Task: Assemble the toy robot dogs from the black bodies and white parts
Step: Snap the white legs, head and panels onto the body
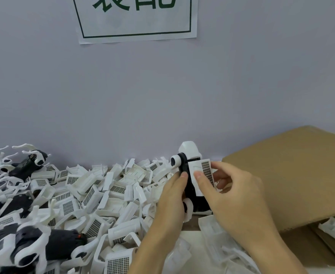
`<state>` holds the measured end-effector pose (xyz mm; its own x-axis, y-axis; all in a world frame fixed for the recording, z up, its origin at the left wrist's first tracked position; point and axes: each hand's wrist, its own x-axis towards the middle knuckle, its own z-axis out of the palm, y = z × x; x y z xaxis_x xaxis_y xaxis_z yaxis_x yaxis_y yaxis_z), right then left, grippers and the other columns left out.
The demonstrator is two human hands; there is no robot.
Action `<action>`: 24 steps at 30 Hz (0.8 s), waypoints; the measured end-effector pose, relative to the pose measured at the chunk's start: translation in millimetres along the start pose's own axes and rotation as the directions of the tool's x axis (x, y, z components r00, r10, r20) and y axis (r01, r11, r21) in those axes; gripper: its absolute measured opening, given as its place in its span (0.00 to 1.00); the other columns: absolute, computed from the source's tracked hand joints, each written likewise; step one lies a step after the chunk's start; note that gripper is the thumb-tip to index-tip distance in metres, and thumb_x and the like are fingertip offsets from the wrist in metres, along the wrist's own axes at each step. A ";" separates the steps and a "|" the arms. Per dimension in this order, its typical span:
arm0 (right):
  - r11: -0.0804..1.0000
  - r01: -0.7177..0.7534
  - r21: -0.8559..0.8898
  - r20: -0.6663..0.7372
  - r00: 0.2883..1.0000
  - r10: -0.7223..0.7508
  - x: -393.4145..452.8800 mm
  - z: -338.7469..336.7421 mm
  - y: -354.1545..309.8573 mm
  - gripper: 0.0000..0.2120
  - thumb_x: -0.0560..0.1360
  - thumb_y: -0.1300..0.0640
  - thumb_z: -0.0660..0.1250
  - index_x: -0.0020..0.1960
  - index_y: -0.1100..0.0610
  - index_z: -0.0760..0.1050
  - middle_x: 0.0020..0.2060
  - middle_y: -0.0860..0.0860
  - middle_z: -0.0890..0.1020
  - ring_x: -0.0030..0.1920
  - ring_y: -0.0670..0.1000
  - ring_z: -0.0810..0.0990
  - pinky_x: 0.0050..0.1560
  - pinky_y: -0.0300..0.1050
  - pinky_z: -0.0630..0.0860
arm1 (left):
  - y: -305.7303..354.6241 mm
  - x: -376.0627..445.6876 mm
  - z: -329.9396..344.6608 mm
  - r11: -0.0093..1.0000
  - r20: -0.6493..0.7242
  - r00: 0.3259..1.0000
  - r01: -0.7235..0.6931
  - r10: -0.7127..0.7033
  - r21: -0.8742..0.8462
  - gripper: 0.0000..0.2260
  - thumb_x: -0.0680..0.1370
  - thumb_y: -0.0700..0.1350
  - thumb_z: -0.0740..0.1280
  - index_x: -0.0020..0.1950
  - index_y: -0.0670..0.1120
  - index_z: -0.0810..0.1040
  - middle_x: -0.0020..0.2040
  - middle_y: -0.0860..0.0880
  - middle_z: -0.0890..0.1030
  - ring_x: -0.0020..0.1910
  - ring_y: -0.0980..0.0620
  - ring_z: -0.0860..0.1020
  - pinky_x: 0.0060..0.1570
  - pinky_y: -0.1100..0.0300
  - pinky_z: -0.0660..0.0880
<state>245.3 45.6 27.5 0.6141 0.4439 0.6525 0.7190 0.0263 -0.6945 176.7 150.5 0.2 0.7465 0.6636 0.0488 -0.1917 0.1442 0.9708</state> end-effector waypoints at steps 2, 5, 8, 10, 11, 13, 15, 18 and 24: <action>0.999 -0.002 -0.040 -0.022 1.000 0.001 -0.3 0.9 1.0 0.07 0.73 0.46 0.73 0.39 0.37 0.77 0.36 0.31 0.81 0.37 0.37 0.80 0.34 0.25 0.71 | -0.8 -0.7 1.4 1.000 0.024 1.000 0.006 -0.007 0.028 0.21 0.74 0.60 0.62 0.61 0.52 0.84 0.61 0.45 0.83 0.63 0.44 0.80 0.68 0.36 0.71; 0.998 -0.006 -0.067 -0.050 0.999 0.002 -0.4 0.7 0.6 0.07 0.73 0.45 0.73 0.38 0.37 0.76 0.37 0.30 0.80 0.37 0.35 0.79 0.34 0.24 0.70 | -1.8 -1.1 2.1 0.999 0.026 0.999 0.027 -0.028 0.045 0.21 0.74 0.60 0.61 0.60 0.53 0.84 0.61 0.46 0.84 0.63 0.43 0.80 0.69 0.35 0.71; 0.997 -0.006 -0.076 -0.057 0.998 0.002 -0.2 -0.1 -1.4 0.07 0.73 0.44 0.73 0.39 0.36 0.76 0.38 0.30 0.80 0.38 0.35 0.79 0.34 0.24 0.70 | -1.8 -1.0 2.1 0.998 0.004 0.999 0.041 -0.042 0.044 0.22 0.74 0.59 0.61 0.60 0.52 0.84 0.62 0.45 0.83 0.64 0.43 0.80 0.69 0.36 0.71; 0.996 -0.010 -0.088 -0.050 0.999 0.005 0.1 -0.4 -1.7 0.07 0.73 0.44 0.72 0.38 0.37 0.76 0.38 0.30 0.80 0.38 0.36 0.79 0.35 0.24 0.71 | -1.1 -2.1 2.5 0.998 0.008 0.999 0.037 -0.037 0.052 0.23 0.74 0.60 0.60 0.62 0.52 0.83 0.62 0.45 0.83 0.64 0.43 0.80 0.68 0.35 0.71; 0.995 -0.011 -0.097 -0.038 0.999 0.007 0.2 -0.3 -1.3 0.06 0.72 0.43 0.72 0.37 0.38 0.76 0.38 0.30 0.80 0.38 0.35 0.79 0.35 0.24 0.71 | -0.6 -2.6 2.7 0.998 0.007 0.999 0.036 -0.037 0.048 0.23 0.74 0.60 0.60 0.63 0.52 0.82 0.61 0.42 0.83 0.62 0.44 0.80 0.67 0.34 0.71; 0.993 -0.017 -0.118 0.000 1.000 0.017 0.0 0.8 -0.2 0.06 0.71 0.43 0.71 0.37 0.42 0.79 0.36 0.31 0.80 0.38 0.35 0.78 0.35 0.25 0.71 | -0.2 -2.6 2.8 0.999 -0.004 0.999 0.046 -0.046 0.021 0.24 0.74 0.60 0.61 0.63 0.50 0.82 0.59 0.32 0.80 0.55 0.43 0.79 0.63 0.30 0.72; 0.991 -0.020 -0.136 0.011 1.000 0.021 -0.2 2.0 1.1 0.07 0.71 0.43 0.71 0.38 0.44 0.80 0.36 0.31 0.80 0.38 0.36 0.78 0.36 0.25 0.70 | -0.8 -1.8 2.8 0.998 -0.002 0.999 0.054 -0.054 0.015 0.24 0.74 0.61 0.61 0.62 0.49 0.81 0.60 0.32 0.79 0.51 0.36 0.79 0.60 0.27 0.72; 0.991 -0.023 -0.134 -0.013 1.000 0.021 0.1 2.1 1.7 0.07 0.71 0.43 0.72 0.38 0.45 0.81 0.36 0.31 0.80 0.38 0.35 0.79 0.35 0.24 0.70 | -2.8 -0.6 2.8 0.998 0.000 0.998 0.056 -0.056 0.006 0.23 0.74 0.60 0.60 0.62 0.49 0.82 0.61 0.39 0.82 0.53 0.31 0.80 0.62 0.27 0.72; 0.990 -0.039 -0.138 -0.003 0.999 0.039 0.7 1.3 0.6 0.08 0.72 0.42 0.72 0.39 0.46 0.82 0.34 0.32 0.81 0.36 0.36 0.79 0.35 0.26 0.71 | -4.2 -1.2 0.8 0.997 0.028 0.997 0.067 -0.066 -0.036 0.24 0.75 0.60 0.61 0.65 0.49 0.79 0.57 0.26 0.77 0.49 0.38 0.77 0.62 0.24 0.69</action>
<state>245.8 47.1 27.1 0.6427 0.4421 0.6257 0.7324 -0.1147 -0.6712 177.1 148.5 -3.7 0.7752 0.6317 -0.0090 -0.1636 0.2145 0.9629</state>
